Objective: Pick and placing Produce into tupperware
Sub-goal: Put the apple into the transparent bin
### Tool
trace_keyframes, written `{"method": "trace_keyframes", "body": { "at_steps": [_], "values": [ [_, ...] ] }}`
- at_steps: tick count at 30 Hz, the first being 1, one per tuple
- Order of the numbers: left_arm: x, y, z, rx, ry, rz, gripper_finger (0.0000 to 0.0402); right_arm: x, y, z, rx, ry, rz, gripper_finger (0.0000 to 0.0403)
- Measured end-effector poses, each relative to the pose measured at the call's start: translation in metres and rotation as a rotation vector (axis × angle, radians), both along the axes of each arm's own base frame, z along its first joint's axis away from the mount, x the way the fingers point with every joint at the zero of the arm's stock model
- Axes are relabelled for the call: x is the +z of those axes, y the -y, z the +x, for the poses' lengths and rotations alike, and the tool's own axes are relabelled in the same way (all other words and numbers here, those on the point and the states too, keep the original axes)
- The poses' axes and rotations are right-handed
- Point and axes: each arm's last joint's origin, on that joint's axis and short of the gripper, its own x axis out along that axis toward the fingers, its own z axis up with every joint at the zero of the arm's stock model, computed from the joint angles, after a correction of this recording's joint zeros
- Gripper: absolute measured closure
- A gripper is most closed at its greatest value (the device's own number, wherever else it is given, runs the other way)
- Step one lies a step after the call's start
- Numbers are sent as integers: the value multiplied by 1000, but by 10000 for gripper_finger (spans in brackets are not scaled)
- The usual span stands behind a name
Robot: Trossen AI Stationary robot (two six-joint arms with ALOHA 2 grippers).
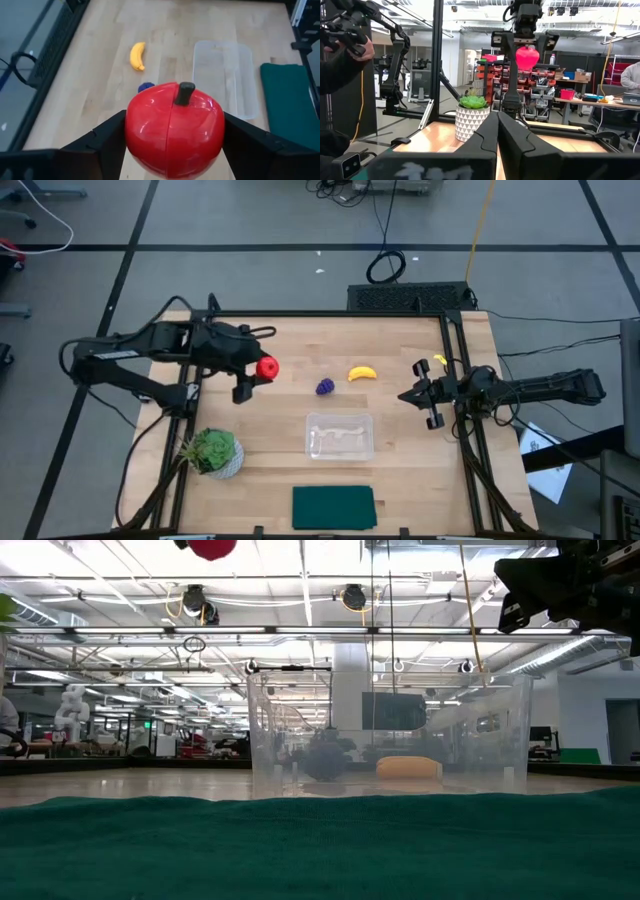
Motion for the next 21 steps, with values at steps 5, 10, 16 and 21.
{"method": "trace_keyframes", "body": {
  "at_steps": [5,10,16,21],
  "values": [
    [1,3,-1,0,4,12,132,0,0,0,-3,2,-7,403],
    [1,6,-1,-21,2,16,126,0,0,0,-2,3,-3,403],
    [-1,6,-3,-10,-27,31,140,0,0,0,-1,2,0,403],
    [-11,5,-4,-17,-48,52,129,0,0,0,-1,2,0,403]
  ]
}}
